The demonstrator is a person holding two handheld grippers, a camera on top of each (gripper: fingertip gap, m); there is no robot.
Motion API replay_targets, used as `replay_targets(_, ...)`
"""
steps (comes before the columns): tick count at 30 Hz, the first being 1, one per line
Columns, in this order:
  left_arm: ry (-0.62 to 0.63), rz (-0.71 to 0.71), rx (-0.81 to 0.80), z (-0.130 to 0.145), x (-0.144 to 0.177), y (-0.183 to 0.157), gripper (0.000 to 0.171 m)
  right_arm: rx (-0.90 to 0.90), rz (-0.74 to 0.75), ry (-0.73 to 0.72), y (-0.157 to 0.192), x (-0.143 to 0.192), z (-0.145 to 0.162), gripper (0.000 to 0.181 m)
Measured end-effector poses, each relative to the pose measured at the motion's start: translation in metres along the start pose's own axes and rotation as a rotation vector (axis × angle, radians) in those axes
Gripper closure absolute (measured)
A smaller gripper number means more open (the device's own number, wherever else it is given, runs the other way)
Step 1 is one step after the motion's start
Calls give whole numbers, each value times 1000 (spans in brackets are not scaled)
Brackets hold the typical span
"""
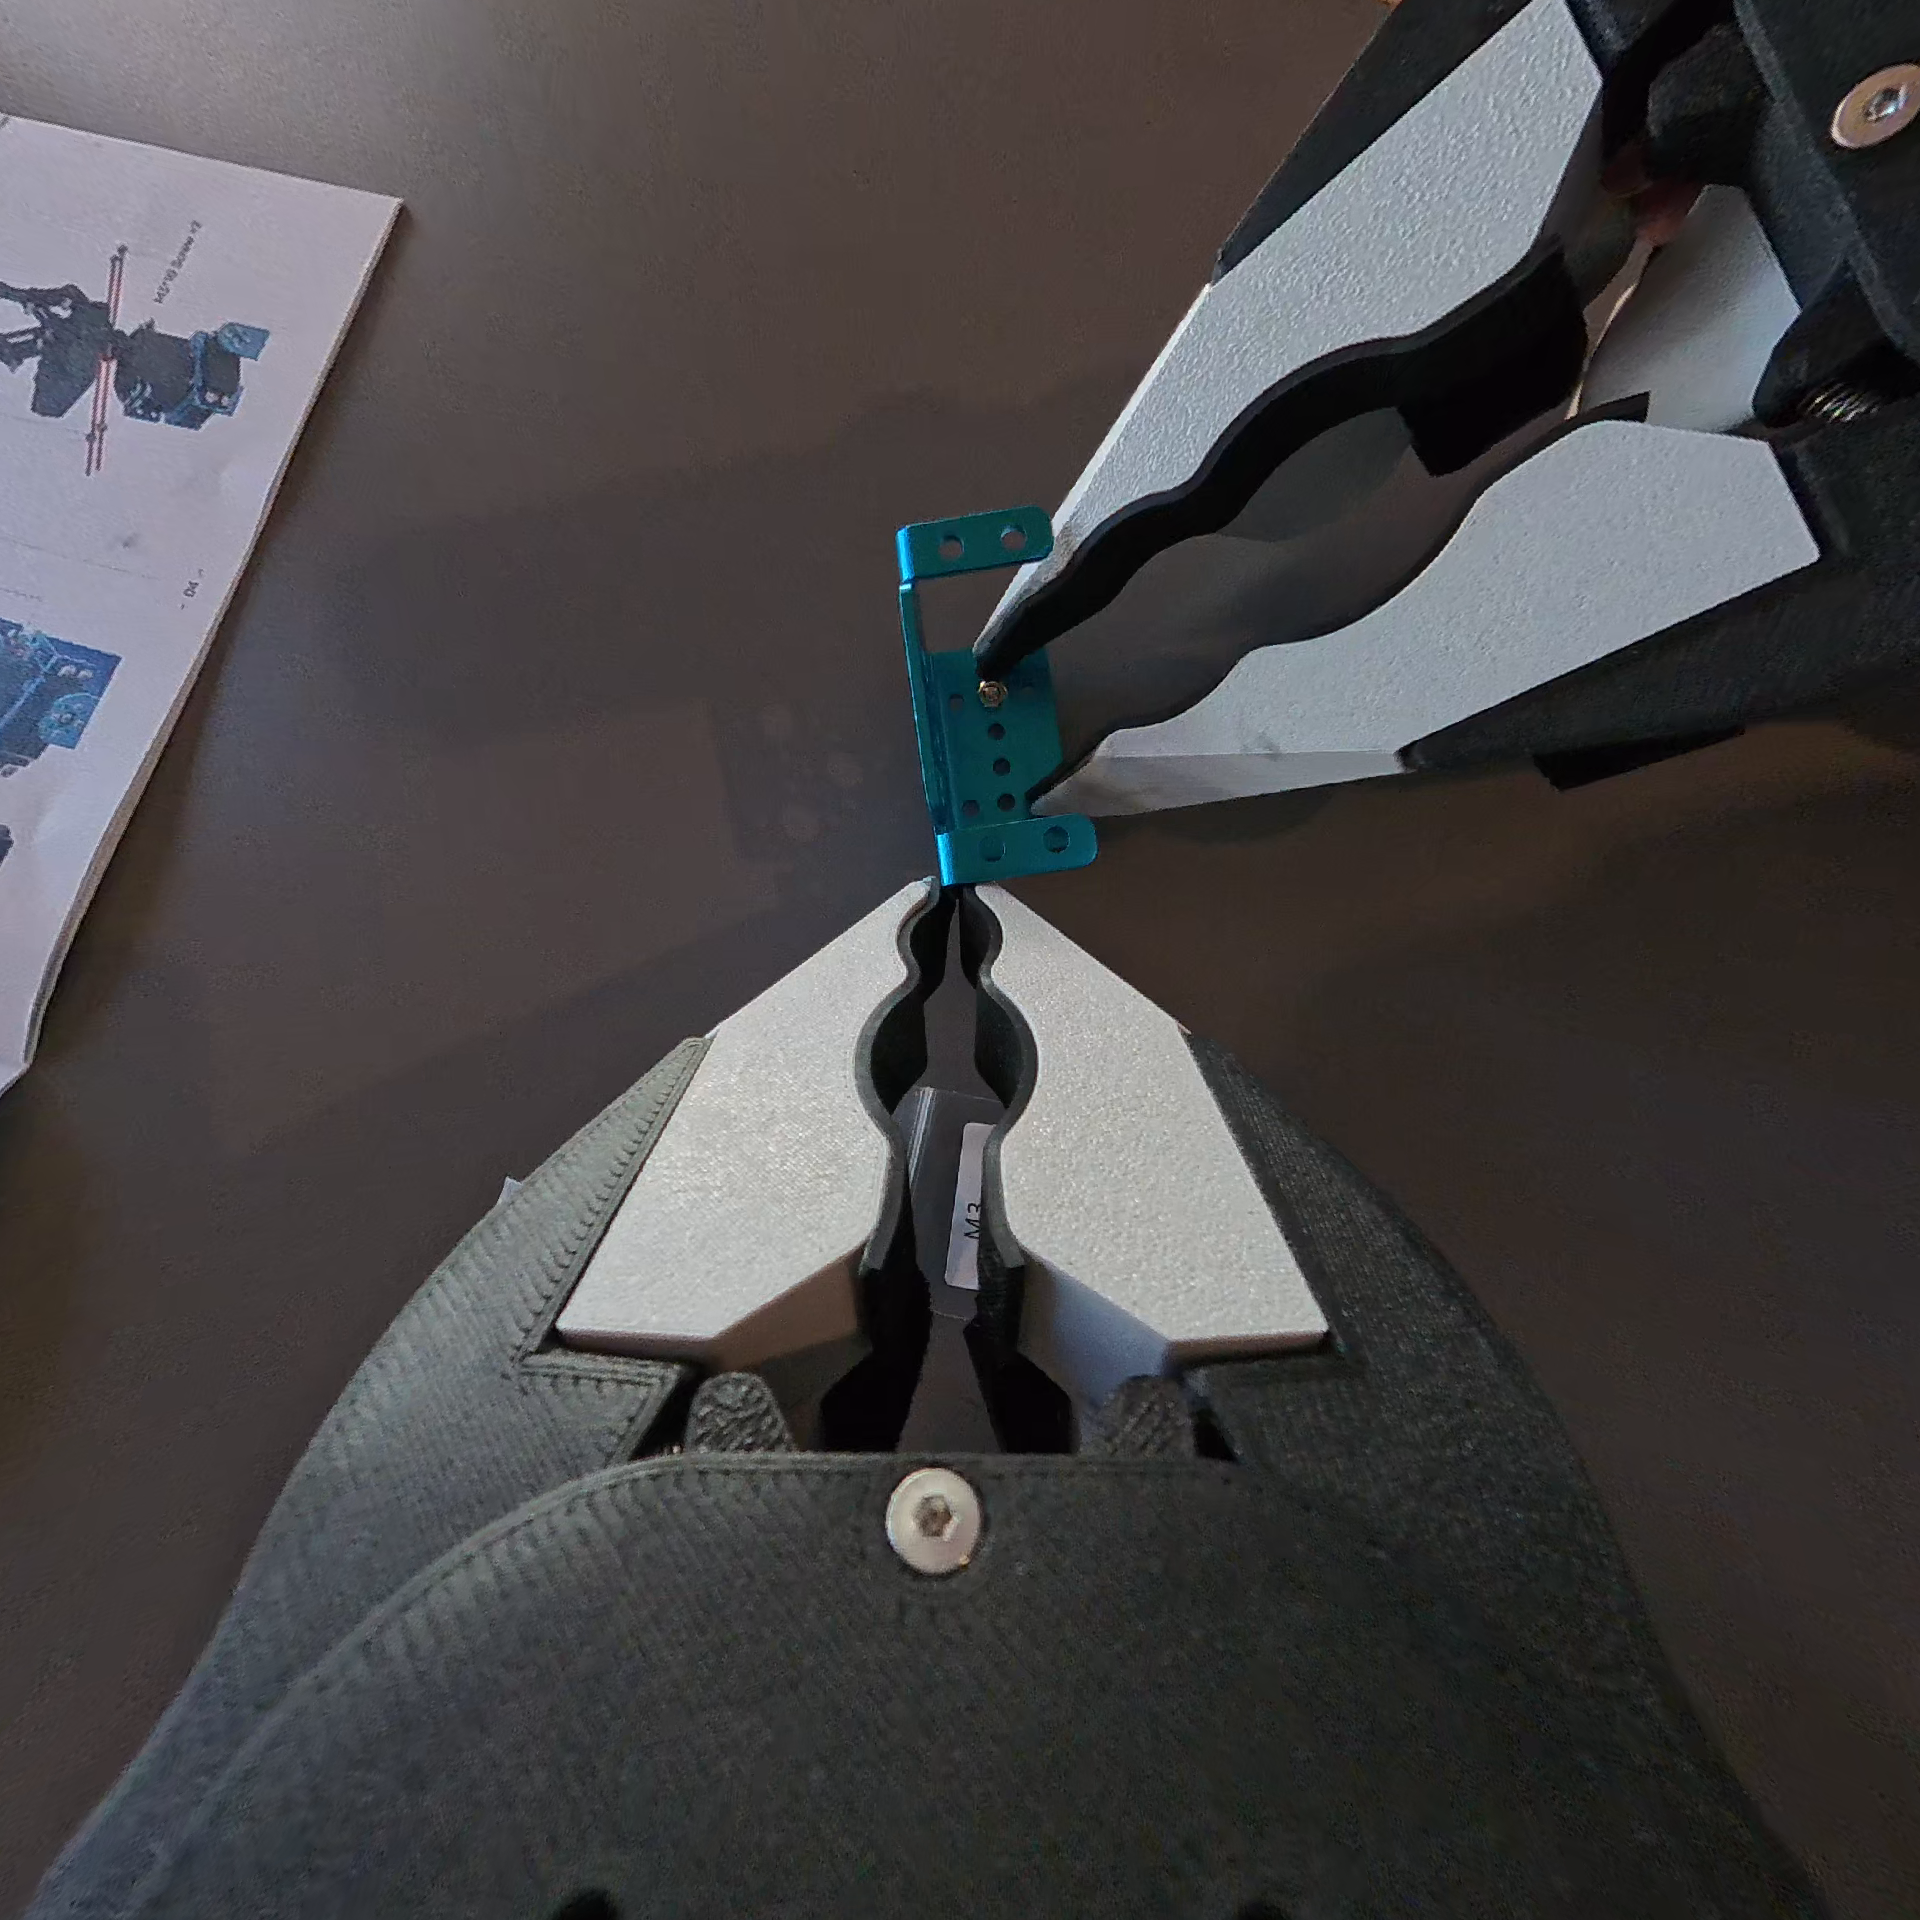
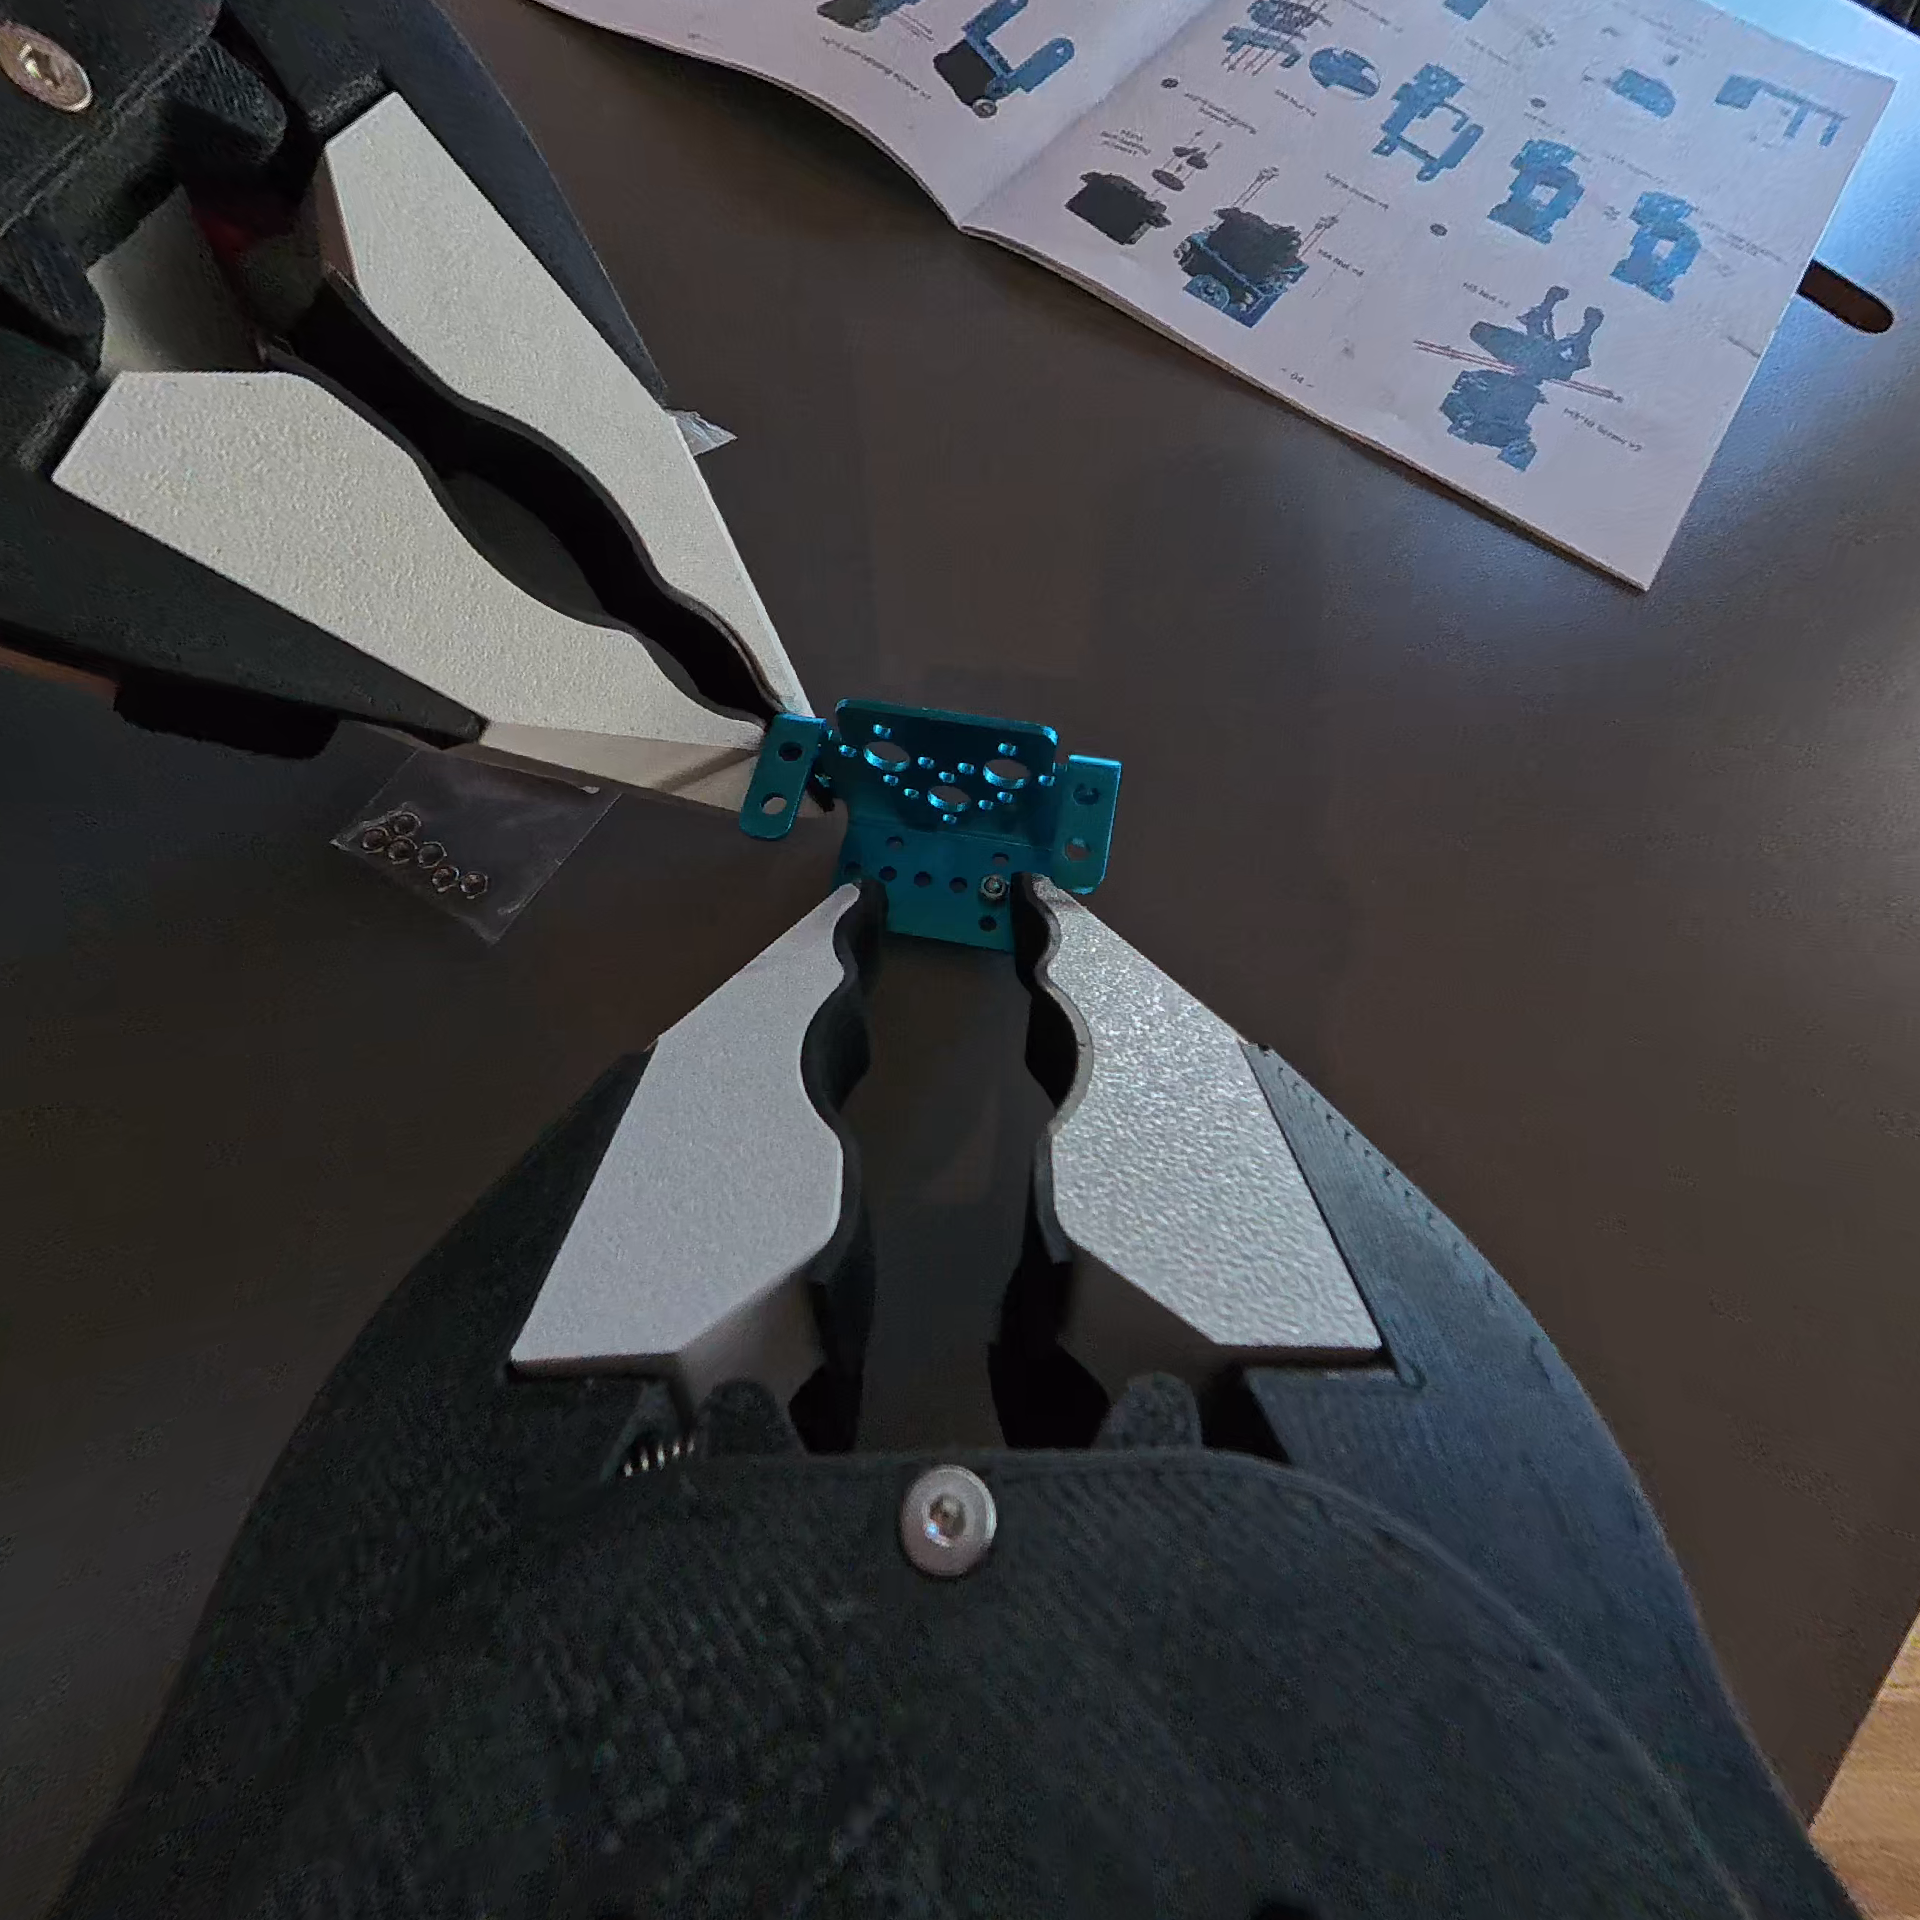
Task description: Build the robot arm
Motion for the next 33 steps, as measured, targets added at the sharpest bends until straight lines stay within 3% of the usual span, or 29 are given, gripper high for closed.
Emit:
replay_targets(9,-2,-6,-4,-1,0,0,171,55,87,19,-2,4,1,172)
replay_targets(10,-2,-7,-3,-1,0,0,171,59,68,20,1,5,1,180)
replay_targets(16,-10,-14,10,0,0,4,171,32,71,-45,-7,12,-4,178)
replay_targets(18,-28,-2,46,-1,2,7,171,-4,47,-95,-10,15,-9,167)
replay_targets(25,-155,250,398,-11,18,10,171,3,-25,-186,-11,23,-16,153)
replay_targets(33,-297,696,744,-26,51,7,171,386,-39,-273,2,47,-42,150)
Point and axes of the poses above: each gripper's, where its closed fingertips meet, x back along the fingers, z out of its underside, y = z × x across the jaws, the point moved 2 cm from there along x, back along the fingers, and after that the axes turned 10 degrees about -y, right-handed, at the moved point
